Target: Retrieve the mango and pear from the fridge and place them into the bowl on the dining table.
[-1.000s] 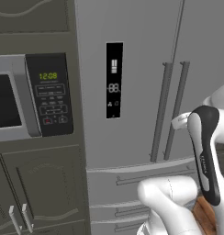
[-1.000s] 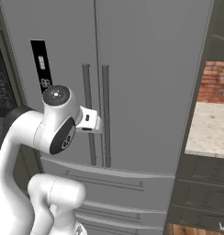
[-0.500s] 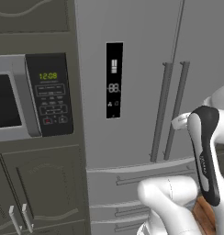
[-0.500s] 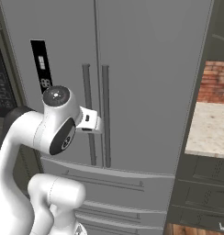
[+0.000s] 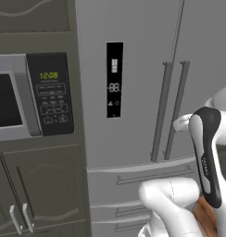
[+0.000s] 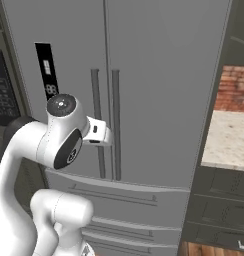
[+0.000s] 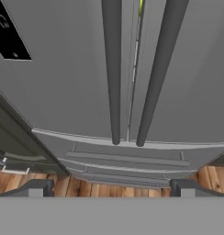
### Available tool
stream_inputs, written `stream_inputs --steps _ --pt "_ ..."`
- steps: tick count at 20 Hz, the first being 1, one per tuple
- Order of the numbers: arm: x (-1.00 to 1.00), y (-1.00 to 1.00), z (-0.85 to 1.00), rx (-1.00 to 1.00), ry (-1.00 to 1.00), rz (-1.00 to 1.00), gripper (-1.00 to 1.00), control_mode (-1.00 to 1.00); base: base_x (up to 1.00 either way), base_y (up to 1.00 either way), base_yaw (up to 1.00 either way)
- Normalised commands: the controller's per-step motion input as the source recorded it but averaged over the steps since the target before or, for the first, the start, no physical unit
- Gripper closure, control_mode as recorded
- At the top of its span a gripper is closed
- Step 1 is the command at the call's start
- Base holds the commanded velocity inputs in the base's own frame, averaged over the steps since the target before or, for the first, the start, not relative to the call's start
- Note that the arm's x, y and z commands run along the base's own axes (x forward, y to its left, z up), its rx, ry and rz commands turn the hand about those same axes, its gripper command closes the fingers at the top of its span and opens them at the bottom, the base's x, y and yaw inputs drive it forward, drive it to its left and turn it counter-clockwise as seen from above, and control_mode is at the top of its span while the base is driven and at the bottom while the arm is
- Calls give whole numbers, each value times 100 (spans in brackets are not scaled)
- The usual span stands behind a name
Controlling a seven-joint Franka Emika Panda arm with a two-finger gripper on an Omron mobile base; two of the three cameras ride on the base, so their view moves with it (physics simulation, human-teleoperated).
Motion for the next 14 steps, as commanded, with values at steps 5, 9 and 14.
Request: stream_inputs --steps 5,9,14 --pt "0 0 0 0 0 0 -100 100 -46 0 0" --pt "0 0 0 0 0 0 -100 100 -36 -5 0" --pt "0 0 0 0 0 0 -100 100 -28 -14 0"
